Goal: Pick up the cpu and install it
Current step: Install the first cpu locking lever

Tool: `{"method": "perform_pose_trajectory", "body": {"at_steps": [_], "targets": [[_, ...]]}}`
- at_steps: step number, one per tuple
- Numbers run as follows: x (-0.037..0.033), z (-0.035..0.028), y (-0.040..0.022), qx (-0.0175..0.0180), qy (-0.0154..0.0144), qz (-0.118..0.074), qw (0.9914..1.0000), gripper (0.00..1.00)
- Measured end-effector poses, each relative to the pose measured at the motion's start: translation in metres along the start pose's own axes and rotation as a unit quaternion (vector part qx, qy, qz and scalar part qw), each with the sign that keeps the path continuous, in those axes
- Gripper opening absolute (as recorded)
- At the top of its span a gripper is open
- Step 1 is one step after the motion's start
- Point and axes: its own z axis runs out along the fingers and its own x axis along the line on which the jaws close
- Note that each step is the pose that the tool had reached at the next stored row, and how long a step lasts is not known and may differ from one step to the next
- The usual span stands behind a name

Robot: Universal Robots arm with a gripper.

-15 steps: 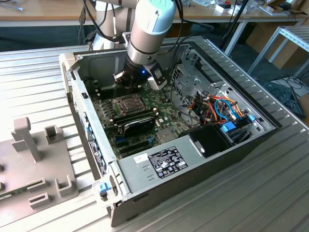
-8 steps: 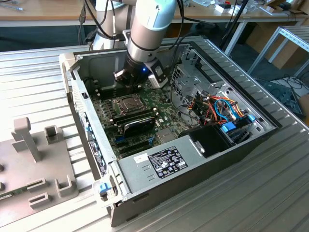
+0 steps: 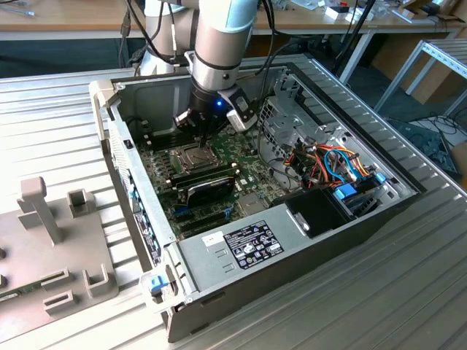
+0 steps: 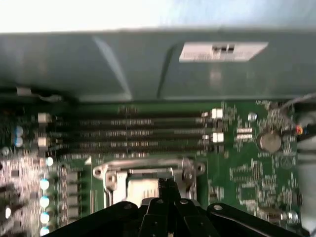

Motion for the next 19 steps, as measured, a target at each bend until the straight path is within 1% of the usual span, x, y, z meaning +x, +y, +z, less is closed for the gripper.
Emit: {"method": "perform_pose_trajectory", "body": {"at_steps": [1,2,3,4,7,10,13,15,19], "targets": [[0.0,0.0,0.0001,0.0166,-0.0003,-0.001,0.99986,0.11],[0.0,-0.0001,0.0,0.0253,-0.0004,-0.001,0.99968,0.11],[0.0,-0.0002,0.0,0.032,-0.0006,-0.001,0.99949,0.11],[0.0,-0.0001,0.0001,0.0347,-0.0007,-0.001,0.9994,0.11],[0.0,-0.0002,0.0,0.0348,-0.0007,-0.001,0.99939,0.11],[0.0019,-0.0002,0.0,0.0339,-0.0007,-0.001,0.99942,0.11],[0.0102,-0.0005,-0.0003,0.0337,-0.0007,-0.001,0.99943,0.11],[0.0138,-0.0006,-0.0003,0.0337,-0.0008,-0.001,0.99943,0.11],[0.0139,-0.0006,-0.0004,0.0337,-0.0008,-0.001,0.99943,0.11]]}}
